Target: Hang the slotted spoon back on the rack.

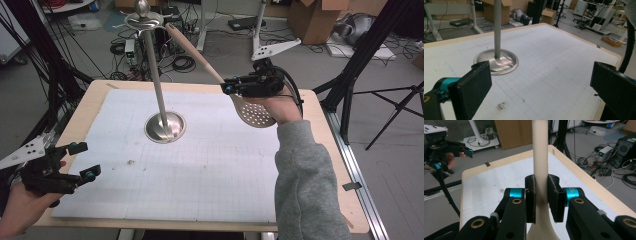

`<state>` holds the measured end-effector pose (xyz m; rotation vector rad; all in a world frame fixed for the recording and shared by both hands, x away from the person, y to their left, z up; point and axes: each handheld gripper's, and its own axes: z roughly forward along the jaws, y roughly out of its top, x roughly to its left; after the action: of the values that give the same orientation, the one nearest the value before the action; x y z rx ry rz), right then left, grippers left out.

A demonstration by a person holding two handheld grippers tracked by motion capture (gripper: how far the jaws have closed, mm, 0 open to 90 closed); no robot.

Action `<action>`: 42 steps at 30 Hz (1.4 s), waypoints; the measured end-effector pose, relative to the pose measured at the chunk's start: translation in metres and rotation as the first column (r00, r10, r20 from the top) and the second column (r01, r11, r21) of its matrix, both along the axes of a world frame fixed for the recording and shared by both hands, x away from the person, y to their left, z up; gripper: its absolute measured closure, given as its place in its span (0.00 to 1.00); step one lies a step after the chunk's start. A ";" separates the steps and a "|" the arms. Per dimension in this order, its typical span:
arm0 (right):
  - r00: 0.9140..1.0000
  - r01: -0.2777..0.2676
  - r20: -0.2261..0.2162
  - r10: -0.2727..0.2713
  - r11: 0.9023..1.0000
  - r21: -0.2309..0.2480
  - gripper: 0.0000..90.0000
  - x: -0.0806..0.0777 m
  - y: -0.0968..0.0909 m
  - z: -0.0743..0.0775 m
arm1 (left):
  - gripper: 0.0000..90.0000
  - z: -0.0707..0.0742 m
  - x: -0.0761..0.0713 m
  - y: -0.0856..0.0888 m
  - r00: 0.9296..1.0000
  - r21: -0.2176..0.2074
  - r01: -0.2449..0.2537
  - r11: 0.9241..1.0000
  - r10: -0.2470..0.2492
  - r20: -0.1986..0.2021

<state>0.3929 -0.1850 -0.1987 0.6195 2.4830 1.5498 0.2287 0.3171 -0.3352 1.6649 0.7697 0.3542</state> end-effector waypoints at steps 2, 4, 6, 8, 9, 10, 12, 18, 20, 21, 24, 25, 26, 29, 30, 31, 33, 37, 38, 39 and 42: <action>1.000 -0.001 0.001 0.001 1.000 -0.003 0.87 0.000 0.001 0.000 | 0.05 0.000 0.000 0.000 1.000 -0.001 0.000 1.000 0.000 -0.001; 1.000 -0.004 0.000 0.004 1.000 -0.005 0.87 0.000 0.002 -0.001 | 0.05 0.000 0.000 -0.001 1.000 -0.002 0.003 1.000 -0.003 -0.001; 1.000 -0.002 -0.004 0.002 1.000 -0.003 0.87 0.001 0.004 -0.001 | 0.05 0.000 0.000 -0.001 1.000 -0.004 0.003 1.000 -0.003 0.000; 1.000 -0.006 0.003 0.006 1.000 -0.004 0.87 0.002 0.006 -0.002 | 0.05 0.000 0.000 0.000 1.000 -0.005 0.000 1.000 0.000 -0.001; 1.000 -0.003 0.002 0.003 1.000 -0.004 0.87 0.002 0.007 -0.002 | 0.05 0.000 0.000 0.000 1.000 -0.002 0.001 1.000 -0.001 -0.001; 1.000 -0.005 0.003 0.005 1.000 -0.002 0.87 0.002 0.008 -0.002 | 0.05 0.000 0.000 0.001 1.000 -0.003 -0.001 1.000 0.001 -0.002; 1.000 -0.002 -0.004 0.002 1.000 -0.004 0.87 0.002 0.010 -0.004 | 0.05 -0.001 0.000 0.002 1.000 -0.002 -0.003 1.000 0.003 -0.005; 1.000 -0.005 -0.011 0.005 1.000 -0.010 0.87 0.004 0.015 -0.009 | 0.05 -0.001 0.000 0.002 1.000 -0.004 -0.004 1.000 0.004 -0.006; 1.000 -0.007 -0.011 0.007 1.000 -0.010 0.87 0.006 0.016 -0.011 | 0.05 -0.001 -0.001 0.002 1.000 -0.004 -0.003 1.000 0.003 -0.007; 1.000 -0.005 -0.015 0.005 1.000 -0.011 0.87 0.006 0.017 -0.013 | 0.05 -0.001 -0.001 0.002 1.000 -0.009 0.000 1.000 0.000 -0.006; 1.000 -0.002 -0.016 0.001 1.000 -0.019 0.87 0.008 0.020 -0.015 | 0.05 0.001 -0.002 0.001 1.000 -0.012 0.001 1.000 -0.001 -0.003; 1.000 -0.004 -0.017 0.003 1.000 -0.020 0.87 0.009 0.021 -0.016 | 0.05 0.001 -0.002 0.001 1.000 -0.014 0.004 1.000 -0.004 -0.001; 1.000 -0.002 -0.016 0.002 1.000 -0.023 0.87 0.009 0.022 -0.017 | 0.05 0.001 -0.002 0.001 1.000 -0.015 0.004 1.000 -0.004 0.000; 1.000 -0.005 -0.015 0.004 0.999 -0.038 0.87 0.011 0.027 -0.020 | 0.05 0.001 -0.002 0.002 1.000 -0.010 0.003 1.000 -0.003 0.001; 1.000 -0.005 -0.013 0.004 0.999 -0.040 0.87 0.011 0.029 -0.021 | 0.05 0.001 -0.002 0.002 1.000 -0.011 0.002 1.000 -0.002 0.000; 1.000 -0.004 -0.016 0.003 0.999 -0.044 0.87 0.011 0.030 -0.022 | 0.05 0.000 -0.003 0.002 1.000 -0.011 0.000 1.000 0.000 -0.002; 1.000 -0.004 -0.015 0.004 0.999 -0.046 0.87 0.013 0.034 -0.024 | 0.05 0.000 -0.003 0.003 1.000 -0.010 -0.001 1.000 0.001 -0.004; 1.000 -0.007 -0.016 0.006 0.998 -0.059 0.87 0.015 0.040 -0.027 | 0.05 0.000 -0.003 0.004 1.000 -0.012 -0.004 1.000 0.004 -0.002; 1.000 -0.010 -0.019 0.009 0.998 -0.060 0.87 0.015 0.041 -0.027 | 0.05 0.000 -0.004 0.004 1.000 -0.012 -0.004 1.000 0.004 -0.001; 1.000 -0.013 -0.017 0.012 0.998 -0.060 0.87 0.015 0.043 -0.028 | 0.05 0.001 -0.004 0.004 1.000 -0.012 -0.006 1.000 0.006 -0.001; 1.000 -0.016 -0.014 0.015 0.998 -0.065 0.87 0.016 0.047 -0.029 | 0.05 0.000 -0.004 0.004 1.000 -0.012 -0.006 1.000 0.006 -0.002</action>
<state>0.4090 -0.1379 -0.2277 0.6040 2.5422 1.4679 0.2249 0.3210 -0.3350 1.6517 0.7774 0.3516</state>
